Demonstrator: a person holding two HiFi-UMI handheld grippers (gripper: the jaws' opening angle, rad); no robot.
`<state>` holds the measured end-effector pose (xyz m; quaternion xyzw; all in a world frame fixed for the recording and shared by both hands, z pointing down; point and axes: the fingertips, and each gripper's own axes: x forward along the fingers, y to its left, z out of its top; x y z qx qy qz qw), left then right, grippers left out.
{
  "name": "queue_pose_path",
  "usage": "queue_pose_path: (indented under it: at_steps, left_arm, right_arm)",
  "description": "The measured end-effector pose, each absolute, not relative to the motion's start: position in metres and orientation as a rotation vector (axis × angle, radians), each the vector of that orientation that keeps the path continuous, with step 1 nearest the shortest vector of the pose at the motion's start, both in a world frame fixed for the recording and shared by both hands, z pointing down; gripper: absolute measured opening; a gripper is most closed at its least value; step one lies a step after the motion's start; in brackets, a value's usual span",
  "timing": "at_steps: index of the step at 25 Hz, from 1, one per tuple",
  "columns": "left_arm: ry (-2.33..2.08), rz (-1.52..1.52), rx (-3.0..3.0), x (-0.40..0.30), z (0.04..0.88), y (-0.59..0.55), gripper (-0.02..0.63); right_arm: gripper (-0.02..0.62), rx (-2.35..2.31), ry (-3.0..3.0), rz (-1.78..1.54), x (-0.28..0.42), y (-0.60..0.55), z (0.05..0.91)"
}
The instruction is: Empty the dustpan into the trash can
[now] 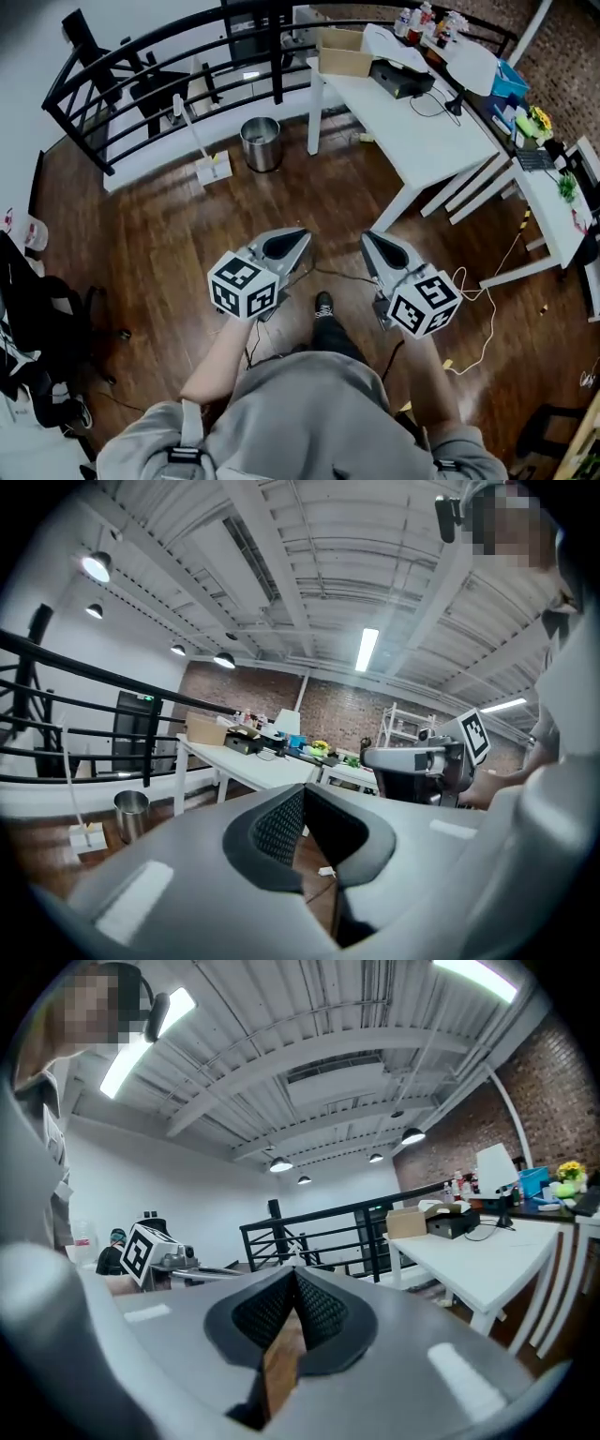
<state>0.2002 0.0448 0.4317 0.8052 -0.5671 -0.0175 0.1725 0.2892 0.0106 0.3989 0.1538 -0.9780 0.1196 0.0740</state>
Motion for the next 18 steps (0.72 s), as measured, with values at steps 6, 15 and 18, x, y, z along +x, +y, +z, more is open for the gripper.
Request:
queue_pose_path:
  at_steps: [6, 15, 18]
  left_arm:
    - [-1.793, -0.079, 2.144, 0.142, 0.436, -0.015, 0.005]
    - [-2.030, -0.094, 1.928, 0.050, 0.436, -0.070, 0.005]
    - [-2.085, -0.104, 1.868, 0.013, 0.438, -0.076, 0.005]
  right_arm:
    - [0.000, 0.198, -2.951, 0.316, 0.220, -0.061, 0.404]
    - [0.000, -0.134, -2.946, 0.338, 0.114, -0.133, 0.405]
    - [0.000, -0.200, -2.935, 0.348, 0.078, -0.139, 0.407]
